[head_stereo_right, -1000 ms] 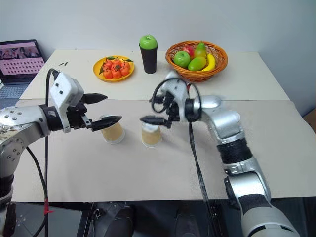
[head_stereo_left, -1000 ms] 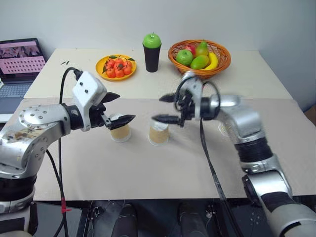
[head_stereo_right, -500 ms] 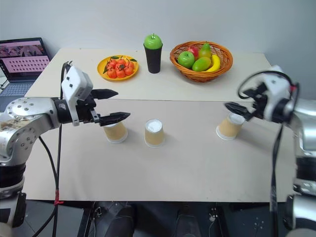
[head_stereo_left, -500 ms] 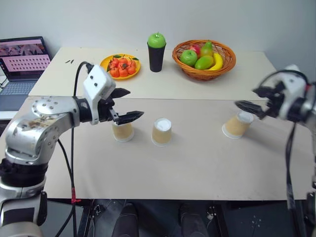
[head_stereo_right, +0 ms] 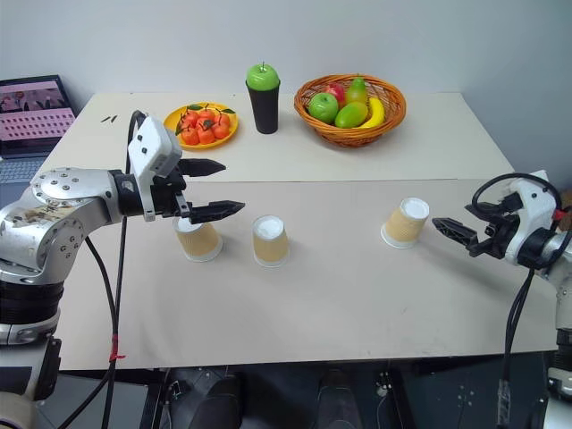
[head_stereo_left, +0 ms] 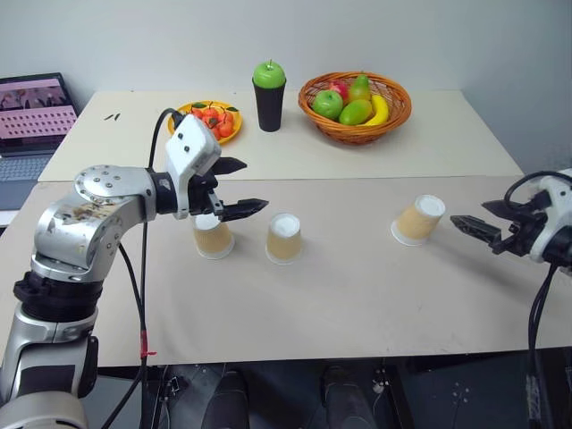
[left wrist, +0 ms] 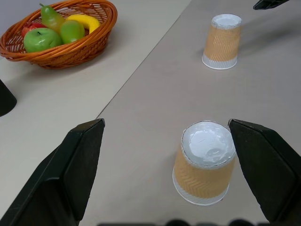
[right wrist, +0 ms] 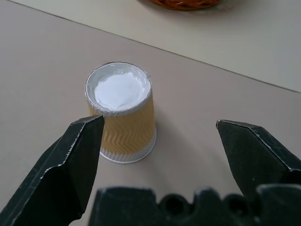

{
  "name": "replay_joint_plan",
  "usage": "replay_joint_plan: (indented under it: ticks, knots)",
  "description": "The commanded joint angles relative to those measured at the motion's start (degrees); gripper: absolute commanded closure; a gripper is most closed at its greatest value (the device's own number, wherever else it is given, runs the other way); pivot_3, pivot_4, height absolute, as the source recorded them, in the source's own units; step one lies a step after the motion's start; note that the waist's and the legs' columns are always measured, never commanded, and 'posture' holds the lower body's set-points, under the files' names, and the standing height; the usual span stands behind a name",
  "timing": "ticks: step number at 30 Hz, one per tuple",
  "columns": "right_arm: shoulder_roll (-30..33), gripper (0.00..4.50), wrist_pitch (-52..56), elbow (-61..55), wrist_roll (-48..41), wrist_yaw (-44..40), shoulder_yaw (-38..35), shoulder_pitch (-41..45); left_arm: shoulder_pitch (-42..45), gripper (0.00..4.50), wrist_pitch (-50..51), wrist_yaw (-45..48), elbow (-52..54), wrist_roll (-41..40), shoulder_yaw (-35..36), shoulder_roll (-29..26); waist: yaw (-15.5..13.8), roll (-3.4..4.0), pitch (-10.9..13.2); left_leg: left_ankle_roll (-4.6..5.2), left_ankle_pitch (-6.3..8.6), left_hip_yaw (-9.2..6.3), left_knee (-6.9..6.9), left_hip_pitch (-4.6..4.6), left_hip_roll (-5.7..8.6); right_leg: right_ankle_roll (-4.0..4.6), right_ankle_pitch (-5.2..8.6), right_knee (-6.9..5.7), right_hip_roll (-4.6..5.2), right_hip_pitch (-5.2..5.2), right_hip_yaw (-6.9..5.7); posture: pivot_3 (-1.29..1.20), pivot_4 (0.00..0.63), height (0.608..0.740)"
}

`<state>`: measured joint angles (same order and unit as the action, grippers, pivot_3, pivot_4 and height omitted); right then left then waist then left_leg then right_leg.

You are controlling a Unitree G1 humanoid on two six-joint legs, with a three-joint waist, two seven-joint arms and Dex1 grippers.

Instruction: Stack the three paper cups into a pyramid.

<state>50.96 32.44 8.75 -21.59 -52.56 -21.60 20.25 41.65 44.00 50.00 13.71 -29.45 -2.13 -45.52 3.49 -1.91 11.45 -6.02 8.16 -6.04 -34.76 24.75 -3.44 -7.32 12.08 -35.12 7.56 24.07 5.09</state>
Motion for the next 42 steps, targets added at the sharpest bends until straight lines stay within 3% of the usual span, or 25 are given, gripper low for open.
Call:
replay_joint_plan:
  ticks: [1, 22, 25, 28, 29, 35, 42]
  knots:
    - [-0.67, 0.04, -4.11, 2.13, 1.18, -0.33, 2.15, 0.81, 0.81, 0.0, -0.13, -0.06, 1.94, 0.19, 1.82, -0.95, -0.01, 0.0, 0.0, 0.0, 0.0, 0.0, 0.0, 0.0, 0.0, 0.0, 0.0, 0.0, 0.0, -0.01, 0.0, 0.0, 0.15, 0.737]
    - [-4.49, 0.04, -10.84, 14.94, 5.53, -2.91, 13.76, 16.53, -2.27, 0.0, 3.13, -2.94, 6.75, -0.56, 5.25, -2.35, 0.31, 0.01, 0.0, -0.01, 0.0, 0.0, 0.01, 0.0, 0.0, 0.0, 0.0, 0.0, 0.0, 0.0, 0.0, 0.0, 0.15, 0.737]
    - [-4.71, 0.71, -11.48, 16.43, 6.15, -2.97, 14.29, 17.44, -2.53, 0.0, 3.47, -3.38, 7.32, -0.68, 5.58, -2.38, 0.3, 0.01, 0.0, -0.01, 0.0, 0.0, 0.03, 0.0, 0.0, 0.0, 0.0, 0.0, 0.0, 0.0, 0.0, 0.0, 0.15, 0.737]
    - [-4.54, 1.71, -12.22, 16.67, 7.0, -3.17, 14.84, 17.15, -2.84, 0.0, 3.85, -3.69, 7.85, -0.79, 5.96, -2.53, 0.27, 0.01, 0.0, -0.01, 0.0, 0.0, 0.04, 0.01, 0.0, 0.01, 0.0, 0.02, 0.0, 0.01, -0.01, 0.0, 0.15, 0.737]
    - [-4.5, 1.8, -12.31, 16.49, 7.15, -3.14, 14.93, 17.07, -2.94, 0.0, 3.94, -3.76, 7.96, -0.81, 6.08, -2.58, 0.28, 0.01, 0.0, -0.01, 0.0, 0.0, 0.05, 0.01, 0.0, 0.01, 0.0, 0.01, 0.0, 0.01, -0.01, 0.0, 0.15, 0.737]
    - [-4.17, 1.8, -10.71, 14.19, 6.95, -3.28, 14.86, 18.18, -3.16, 0.0, 4.18, -3.9, 8.21, -0.86, 6.28, -2.58, 0.28, 0.01, 0.0, -0.01, -0.01, 0.0, 0.03, 0.0, 0.0, 0.0, 0.0, 0.0, 0.0, -0.01, -0.01, 0.0, 0.15, 0.737]
    - [-5.74, 1.8, -2.52, 1.69, 4.04, -6.92, 19.27, 22.91, -3.18, 0.0, 3.9, -3.95, 7.96, -0.57, 5.83, -1.79, 0.79, 0.04, 0.02, -0.01, -0.01, 0.0, 0.05, 0.0, 0.0, 0.01, 0.0, -0.04, 0.0, 0.08, 0.02, 0.0, 0.15, 0.737]
